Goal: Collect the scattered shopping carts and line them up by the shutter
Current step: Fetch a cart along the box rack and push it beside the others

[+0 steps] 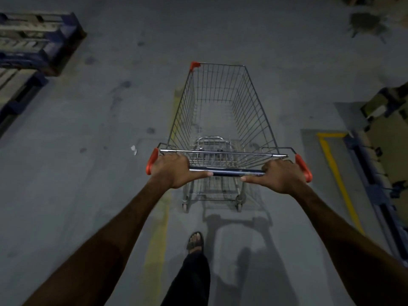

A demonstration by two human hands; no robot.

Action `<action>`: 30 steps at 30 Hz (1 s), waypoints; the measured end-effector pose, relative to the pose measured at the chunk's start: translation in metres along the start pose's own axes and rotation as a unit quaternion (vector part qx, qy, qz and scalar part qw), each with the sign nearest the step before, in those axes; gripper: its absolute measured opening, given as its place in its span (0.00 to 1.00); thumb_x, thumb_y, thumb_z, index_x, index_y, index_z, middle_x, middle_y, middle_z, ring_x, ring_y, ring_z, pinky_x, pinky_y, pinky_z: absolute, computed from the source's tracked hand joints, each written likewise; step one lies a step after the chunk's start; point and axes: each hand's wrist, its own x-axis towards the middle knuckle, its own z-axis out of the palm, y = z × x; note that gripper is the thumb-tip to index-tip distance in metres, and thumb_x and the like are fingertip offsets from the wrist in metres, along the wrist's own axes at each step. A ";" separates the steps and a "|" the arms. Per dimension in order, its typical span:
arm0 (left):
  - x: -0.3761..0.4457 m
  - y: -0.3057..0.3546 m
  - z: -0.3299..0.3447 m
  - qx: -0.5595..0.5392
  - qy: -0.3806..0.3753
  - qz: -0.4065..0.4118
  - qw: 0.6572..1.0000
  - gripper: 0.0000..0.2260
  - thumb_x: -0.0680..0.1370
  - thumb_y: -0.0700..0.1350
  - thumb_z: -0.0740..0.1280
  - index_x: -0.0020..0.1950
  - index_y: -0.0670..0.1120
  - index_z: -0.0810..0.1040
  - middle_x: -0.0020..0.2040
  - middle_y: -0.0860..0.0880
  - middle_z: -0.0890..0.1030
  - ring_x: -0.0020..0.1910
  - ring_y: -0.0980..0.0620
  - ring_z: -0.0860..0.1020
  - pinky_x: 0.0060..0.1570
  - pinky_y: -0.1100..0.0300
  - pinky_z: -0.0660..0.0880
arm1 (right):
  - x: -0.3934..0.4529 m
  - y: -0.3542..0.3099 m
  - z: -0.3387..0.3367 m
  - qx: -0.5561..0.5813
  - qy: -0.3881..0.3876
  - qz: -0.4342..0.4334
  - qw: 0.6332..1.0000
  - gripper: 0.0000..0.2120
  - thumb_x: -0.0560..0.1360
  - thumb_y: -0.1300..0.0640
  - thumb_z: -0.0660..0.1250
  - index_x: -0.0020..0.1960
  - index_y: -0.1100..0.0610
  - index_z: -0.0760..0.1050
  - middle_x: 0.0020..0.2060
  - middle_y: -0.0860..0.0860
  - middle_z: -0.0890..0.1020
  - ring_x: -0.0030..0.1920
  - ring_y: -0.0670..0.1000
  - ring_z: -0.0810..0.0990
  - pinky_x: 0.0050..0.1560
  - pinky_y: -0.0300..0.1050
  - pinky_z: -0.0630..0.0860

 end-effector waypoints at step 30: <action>0.643 -0.135 -0.176 -0.020 -0.017 0.019 0.999 0.39 0.68 0.87 0.50 0.32 0.51 0.71 0.39 0.51 0.79 0.43 0.47 0.81 0.53 0.49 0.78 | 0.629 0.118 -0.176 -0.039 0.007 0.030 0.999 0.49 0.61 0.09 0.46 0.41 0.50 0.82 0.43 0.50 0.86 0.50 0.55 0.85 0.64 0.55 0.73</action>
